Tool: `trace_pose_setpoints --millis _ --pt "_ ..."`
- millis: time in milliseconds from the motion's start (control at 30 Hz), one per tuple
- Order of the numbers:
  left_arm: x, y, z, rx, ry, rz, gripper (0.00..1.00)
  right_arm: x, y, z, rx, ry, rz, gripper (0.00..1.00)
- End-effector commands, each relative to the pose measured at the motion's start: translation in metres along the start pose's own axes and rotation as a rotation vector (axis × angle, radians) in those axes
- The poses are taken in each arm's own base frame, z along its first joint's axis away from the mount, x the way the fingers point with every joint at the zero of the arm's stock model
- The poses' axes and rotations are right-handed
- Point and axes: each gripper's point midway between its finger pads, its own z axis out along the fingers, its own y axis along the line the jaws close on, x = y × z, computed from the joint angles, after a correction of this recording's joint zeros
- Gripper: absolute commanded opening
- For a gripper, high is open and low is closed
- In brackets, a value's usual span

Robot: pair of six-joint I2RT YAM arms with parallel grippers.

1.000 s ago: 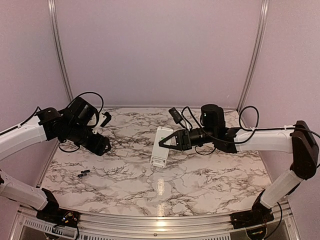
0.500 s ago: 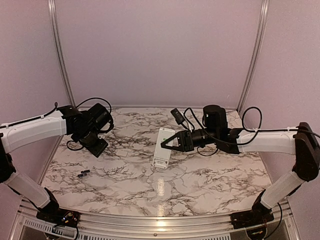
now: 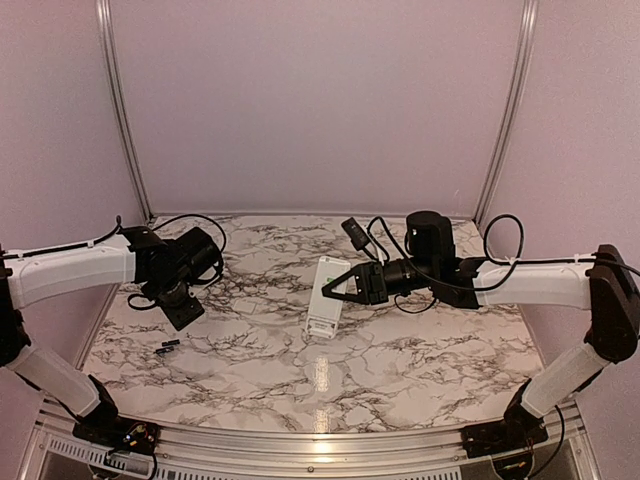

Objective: Load the batteries into the remote control
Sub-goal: Pick up the battery from the center of the board.

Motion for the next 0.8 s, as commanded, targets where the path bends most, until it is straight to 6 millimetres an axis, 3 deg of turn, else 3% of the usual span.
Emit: trace_pose_setpoints --millis 0,167,767 --pt "0.013 -0.017 0.011 0.082 0.034 0.082 0.67 -0.012 0.008 -0.004 -0.017 -0.028 -0.033 0.00" --pt "0.019 -0.034 0.021 0.199 0.054 0.100 0.62 -0.013 0.009 -0.004 -0.026 -0.031 -0.031 0.00" --pt "0.051 -0.031 0.064 0.281 0.224 0.076 0.48 -0.020 0.019 -0.001 -0.054 -0.030 -0.044 0.00"
